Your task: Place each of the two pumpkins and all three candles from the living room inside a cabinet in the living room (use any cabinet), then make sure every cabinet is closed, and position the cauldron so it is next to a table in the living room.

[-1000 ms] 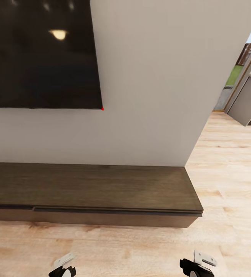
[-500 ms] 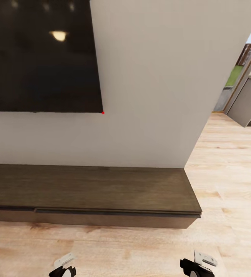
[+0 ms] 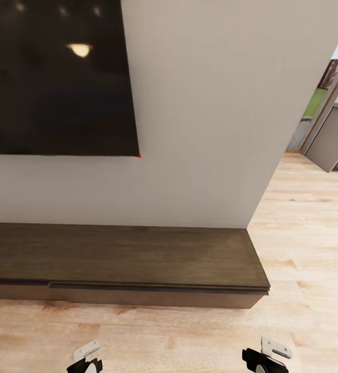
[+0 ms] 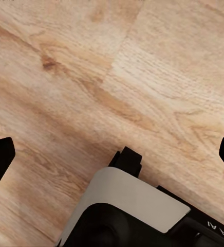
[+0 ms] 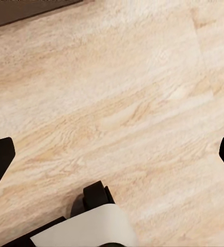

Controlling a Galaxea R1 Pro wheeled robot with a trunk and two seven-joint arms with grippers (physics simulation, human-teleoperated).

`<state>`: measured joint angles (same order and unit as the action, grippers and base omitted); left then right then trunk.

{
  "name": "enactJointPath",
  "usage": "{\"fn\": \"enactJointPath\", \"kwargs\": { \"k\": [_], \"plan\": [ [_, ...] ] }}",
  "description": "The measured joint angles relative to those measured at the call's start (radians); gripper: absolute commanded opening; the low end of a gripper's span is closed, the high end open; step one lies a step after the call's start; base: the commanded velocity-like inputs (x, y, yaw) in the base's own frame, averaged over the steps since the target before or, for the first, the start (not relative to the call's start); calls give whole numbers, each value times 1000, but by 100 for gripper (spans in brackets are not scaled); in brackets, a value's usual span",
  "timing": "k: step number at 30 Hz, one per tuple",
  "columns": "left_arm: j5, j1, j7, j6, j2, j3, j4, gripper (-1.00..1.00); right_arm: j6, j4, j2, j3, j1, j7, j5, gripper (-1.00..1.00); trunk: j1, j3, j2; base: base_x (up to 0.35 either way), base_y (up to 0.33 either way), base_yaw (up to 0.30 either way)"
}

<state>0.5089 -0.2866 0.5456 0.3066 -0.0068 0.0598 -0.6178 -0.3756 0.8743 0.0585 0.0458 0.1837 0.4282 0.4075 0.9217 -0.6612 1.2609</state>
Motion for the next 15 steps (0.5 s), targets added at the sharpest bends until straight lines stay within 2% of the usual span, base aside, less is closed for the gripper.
{"fn": "enactJointPath", "kwargs": {
  "k": [15],
  "plan": [
    [-1, 0, 0, 0, -1, 0, 0, 100, 0, 0, -2, 0, 0, 0, 0, 100, -58, 47, -105, 0, 0, 0]
  ]
}}
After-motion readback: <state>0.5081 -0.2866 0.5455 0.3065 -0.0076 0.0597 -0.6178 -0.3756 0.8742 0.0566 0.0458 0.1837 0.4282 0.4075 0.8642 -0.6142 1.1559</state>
